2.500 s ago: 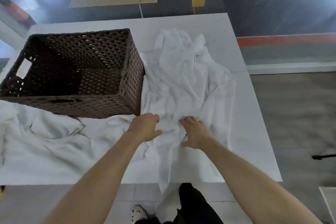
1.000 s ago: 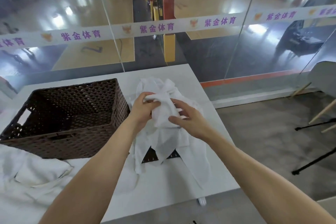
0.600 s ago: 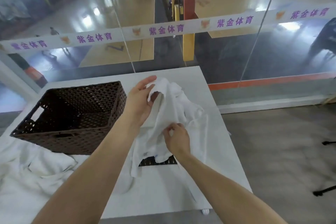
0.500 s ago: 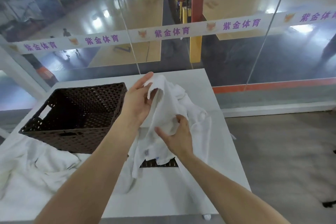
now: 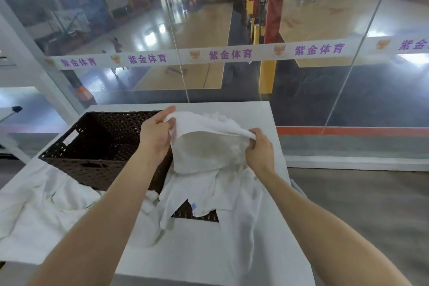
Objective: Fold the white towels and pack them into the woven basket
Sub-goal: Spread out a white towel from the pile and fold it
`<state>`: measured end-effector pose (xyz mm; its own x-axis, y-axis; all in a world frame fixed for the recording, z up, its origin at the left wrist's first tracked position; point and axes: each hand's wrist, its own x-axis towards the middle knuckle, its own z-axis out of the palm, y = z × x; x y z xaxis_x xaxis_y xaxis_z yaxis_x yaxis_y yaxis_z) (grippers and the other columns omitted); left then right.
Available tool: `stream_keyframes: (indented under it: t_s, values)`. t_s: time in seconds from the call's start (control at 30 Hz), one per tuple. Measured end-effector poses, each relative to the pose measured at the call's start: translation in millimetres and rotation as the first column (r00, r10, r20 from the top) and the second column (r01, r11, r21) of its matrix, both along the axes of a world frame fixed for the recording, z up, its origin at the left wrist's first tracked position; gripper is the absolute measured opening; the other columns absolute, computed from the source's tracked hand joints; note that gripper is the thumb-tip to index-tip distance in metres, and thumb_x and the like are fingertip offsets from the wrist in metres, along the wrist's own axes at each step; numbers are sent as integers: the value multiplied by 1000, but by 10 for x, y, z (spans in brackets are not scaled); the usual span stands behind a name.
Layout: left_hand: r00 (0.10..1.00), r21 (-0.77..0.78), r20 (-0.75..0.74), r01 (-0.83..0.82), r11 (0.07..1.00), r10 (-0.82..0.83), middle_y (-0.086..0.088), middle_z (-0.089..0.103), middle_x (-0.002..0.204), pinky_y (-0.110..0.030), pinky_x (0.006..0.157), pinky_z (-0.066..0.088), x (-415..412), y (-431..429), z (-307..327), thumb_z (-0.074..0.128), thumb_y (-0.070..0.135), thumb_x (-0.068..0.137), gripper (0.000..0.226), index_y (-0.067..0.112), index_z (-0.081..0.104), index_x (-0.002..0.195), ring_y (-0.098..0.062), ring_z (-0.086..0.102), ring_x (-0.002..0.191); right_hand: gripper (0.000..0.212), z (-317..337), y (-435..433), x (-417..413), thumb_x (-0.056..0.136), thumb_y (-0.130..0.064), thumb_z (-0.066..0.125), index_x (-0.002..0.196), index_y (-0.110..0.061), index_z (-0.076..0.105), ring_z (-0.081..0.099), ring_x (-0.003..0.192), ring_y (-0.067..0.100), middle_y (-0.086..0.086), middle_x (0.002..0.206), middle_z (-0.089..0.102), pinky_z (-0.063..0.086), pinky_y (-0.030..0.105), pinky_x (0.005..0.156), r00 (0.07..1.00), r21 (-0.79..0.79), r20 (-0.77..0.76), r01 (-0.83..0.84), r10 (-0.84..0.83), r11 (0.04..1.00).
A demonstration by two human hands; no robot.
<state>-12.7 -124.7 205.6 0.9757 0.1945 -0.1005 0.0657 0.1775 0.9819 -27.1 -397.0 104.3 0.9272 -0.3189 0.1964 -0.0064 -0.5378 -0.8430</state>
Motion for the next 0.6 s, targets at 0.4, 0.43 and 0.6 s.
stream_keyframes:
  t_s: [0.4, 0.43, 0.6]
  values:
    - [948, 987, 72, -113, -116, -308, 2, 43, 91, -38, 67, 44, 279, 82, -487, 59, 49, 78, 33, 19, 73, 77, -29, 54, 88, 79, 335, -523, 54, 81, 0, 63, 155, -10, 36, 55, 107, 31, 8, 122, 54, 50, 39, 90, 915, -844, -152, -318, 374, 433]
    - [947, 982, 78, -126, -138, -311, 1, 47, 91, -36, 65, 42, 318, 89, -573, 52, 51, 82, 37, 19, 70, 77, -28, 54, 87, 65, 197, -623, 46, 80, 0, 60, 142, -11, 45, 56, 104, 31, 8, 116, 57, 47, 38, 88, 928, -851, -207, -326, 308, 411]
    - [949, 979, -205, 195, -63, -240, 10, 52, 77, -35, 66, 41, 530, 34, -667, 56, 33, 97, 30, 30, 42, 71, -26, 54, 79, 19, -292, -1066, 31, 91, -8, 53, 89, -24, 43, 62, 95, 26, -6, 88, 53, 32, 29, 75, 802, -665, -587, -556, 112, 498]
